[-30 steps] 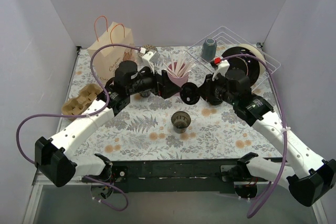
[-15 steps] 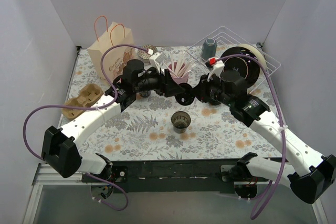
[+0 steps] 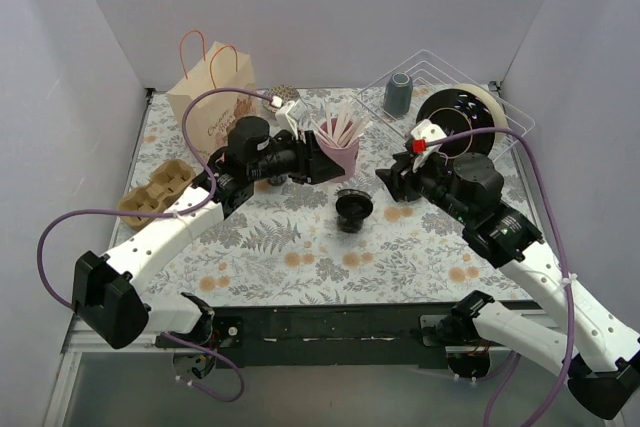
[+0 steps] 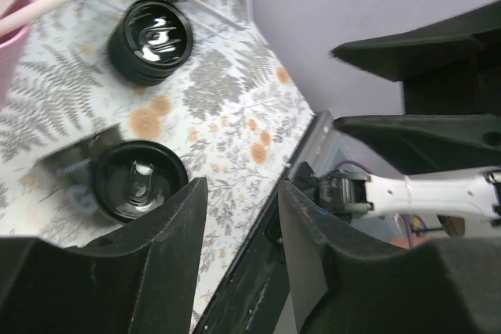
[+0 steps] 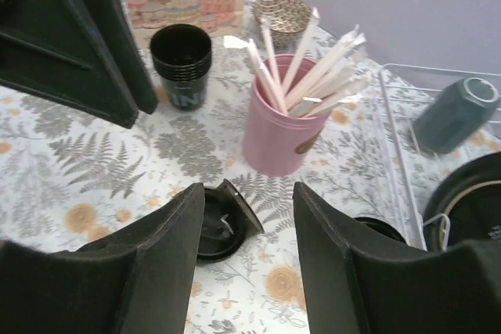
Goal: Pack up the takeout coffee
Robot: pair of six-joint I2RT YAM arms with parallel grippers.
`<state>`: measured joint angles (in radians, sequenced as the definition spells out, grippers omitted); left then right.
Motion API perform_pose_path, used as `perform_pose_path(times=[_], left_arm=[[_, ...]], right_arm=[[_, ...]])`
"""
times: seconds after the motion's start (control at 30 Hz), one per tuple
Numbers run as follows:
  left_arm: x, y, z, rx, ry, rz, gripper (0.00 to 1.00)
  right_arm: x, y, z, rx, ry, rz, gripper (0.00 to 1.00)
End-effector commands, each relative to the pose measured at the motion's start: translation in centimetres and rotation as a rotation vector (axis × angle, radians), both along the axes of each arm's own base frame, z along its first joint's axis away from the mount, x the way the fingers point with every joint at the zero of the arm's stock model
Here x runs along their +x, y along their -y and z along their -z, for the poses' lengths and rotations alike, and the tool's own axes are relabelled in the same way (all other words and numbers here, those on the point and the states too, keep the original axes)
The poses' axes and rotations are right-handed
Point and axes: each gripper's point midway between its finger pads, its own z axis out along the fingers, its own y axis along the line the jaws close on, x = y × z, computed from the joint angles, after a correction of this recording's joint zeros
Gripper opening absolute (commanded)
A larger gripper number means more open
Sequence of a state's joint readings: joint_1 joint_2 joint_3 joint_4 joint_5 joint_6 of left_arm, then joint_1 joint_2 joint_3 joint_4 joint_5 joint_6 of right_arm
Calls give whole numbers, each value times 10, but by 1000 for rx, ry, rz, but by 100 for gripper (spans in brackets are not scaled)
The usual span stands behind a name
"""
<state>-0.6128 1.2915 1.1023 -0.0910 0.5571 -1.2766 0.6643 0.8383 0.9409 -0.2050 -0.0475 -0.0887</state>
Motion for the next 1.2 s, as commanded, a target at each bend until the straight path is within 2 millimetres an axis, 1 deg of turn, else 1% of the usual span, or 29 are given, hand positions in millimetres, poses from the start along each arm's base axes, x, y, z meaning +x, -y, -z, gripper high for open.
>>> perform_pose_path(times=[0.0,0.03,0.07,0.13,0.17,0.2,0.23,0.27,0.3,0.33,0.37,0.4,0.43,0.5,0.53,0.57,0.6,0.63,0.67,0.7,0.73,0.77,0.83,0.87,0.9,0.93,1.03,1.13,1.17], left_arm=[[17,-27,25,129,20,-186,48],[28,-36,33,173,48,-246,50],[31,-40,46,212,39,-264,52],[41,-47,64,278,12,-324,55],[44,-53,71,310,0,-356,56],[44,-54,74,315,-3,-360,57],[44,-55,78,321,-6,-364,58],[44,-57,76,310,-1,-377,60],[42,-58,81,316,-11,-375,62],[40,-57,82,314,-14,-367,63],[36,-57,85,318,-18,-346,64],[26,-54,90,317,-29,-296,66],[21,-53,94,316,-35,-272,69],[14,-61,106,324,-78,-304,71],[11,-64,109,319,-94,-318,71],[7,-66,111,311,-111,-328,71],[-1,-64,110,277,-139,-310,71],[-10,-65,123,284,-169,-288,71],[-16,-63,126,270,-185,-263,71],[-22,-63,132,264,-207,-249,71],[-35,-62,145,251,-267,-225,71],[-37,-60,147,225,-270,-216,71],[-41,-59,154,203,-302,-214,71],[-43,-59,161,202,-309,-216,71],[-42,-59,162,201,-308,-216,71],[-41,-58,164,206,-309,-217,72],[-34,-57,163,208,-295,-229,72],[-34,-51,169,212,-316,-215,73],[-35,-50,174,223,-327,-213,73]], right_arm=[[29,20,-1,-30,69,177,58],[36,27,6,-19,31,249,58],[37,28,11,-12,8,268,58],[37,24,17,22,-19,271,57],[35,20,29,39,-60,262,57],[33,16,33,49,-72,240,56],[29,8,41,53,-95,197,56],[27,5,51,54,-124,188,56],[24,5,67,37,-168,187,56],[22,2,79,18,-205,170,56],[19,1,88,4,-229,161,56],[17,0,96,0,-262,159,56],[8,-2,114,-30,-318,127,56],[-2,-2,134,-33,-414,130,55],[-13,2,156,-59,-498,150,54],[-20,4,167,-59,-551,165,53],[-25,4,176,-50,-590,177,52],[-35,1,184,-15,-641,186,51],[-43,0,200,-8,-666,183,51],[-49,-1,208,9,-694,190,50],[-55,-5,213,40,-724,205,50],[-60,-4,225,42,-742,212,50],[-61,-2,237,44,-769,263,50],[-63,1,244,30,-781,281,50],[-62,-1,246,32,-778,282,50],[-64,-2,253,12,-791,278,51],[-66,-7,258,-1,-797,266,52],[-65,-7,263,-13,-803,282,52],[-65,-9,263,-11,-803,275,52]])
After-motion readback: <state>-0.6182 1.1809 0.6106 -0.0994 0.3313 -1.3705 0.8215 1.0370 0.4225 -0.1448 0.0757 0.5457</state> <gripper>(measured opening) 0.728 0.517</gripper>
